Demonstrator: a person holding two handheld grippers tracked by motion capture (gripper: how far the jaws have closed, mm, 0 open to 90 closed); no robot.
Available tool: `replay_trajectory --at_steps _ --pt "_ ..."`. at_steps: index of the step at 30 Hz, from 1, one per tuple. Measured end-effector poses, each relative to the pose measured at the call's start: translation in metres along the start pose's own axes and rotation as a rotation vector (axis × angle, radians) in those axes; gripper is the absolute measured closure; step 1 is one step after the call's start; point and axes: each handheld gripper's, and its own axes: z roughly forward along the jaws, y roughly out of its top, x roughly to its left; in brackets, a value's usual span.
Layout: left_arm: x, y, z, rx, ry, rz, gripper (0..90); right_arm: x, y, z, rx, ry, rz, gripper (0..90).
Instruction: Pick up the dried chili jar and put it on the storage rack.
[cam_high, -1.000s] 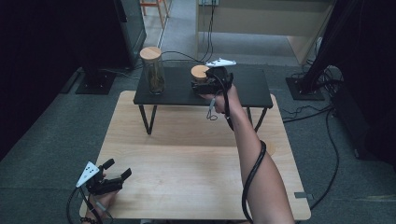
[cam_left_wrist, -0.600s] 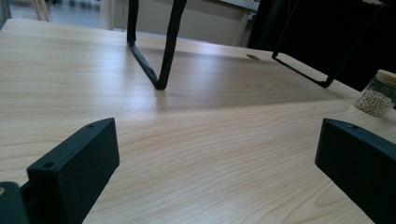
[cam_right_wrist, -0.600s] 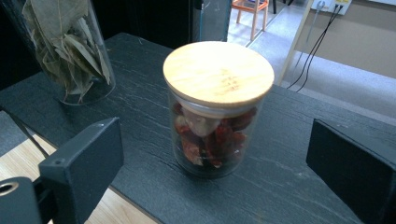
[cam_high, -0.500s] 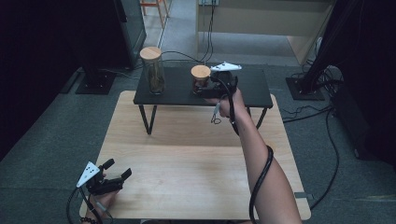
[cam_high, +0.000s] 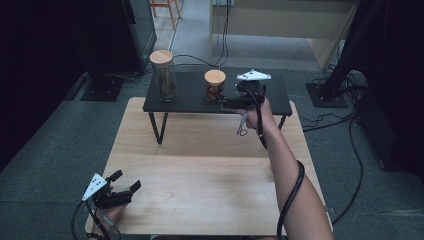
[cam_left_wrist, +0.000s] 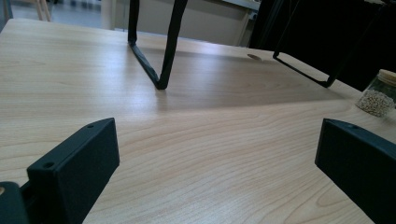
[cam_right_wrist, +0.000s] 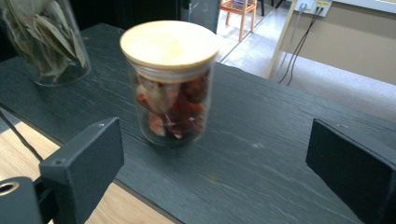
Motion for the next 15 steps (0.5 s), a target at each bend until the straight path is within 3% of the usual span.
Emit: replay_trajectory --at_steps 15 --pt "-0.001 0.0 0.0 0.001 0.003 0.001 0.0 -0.019 -0.017 -0.023 0.002 -0.052 0.006 4.4"
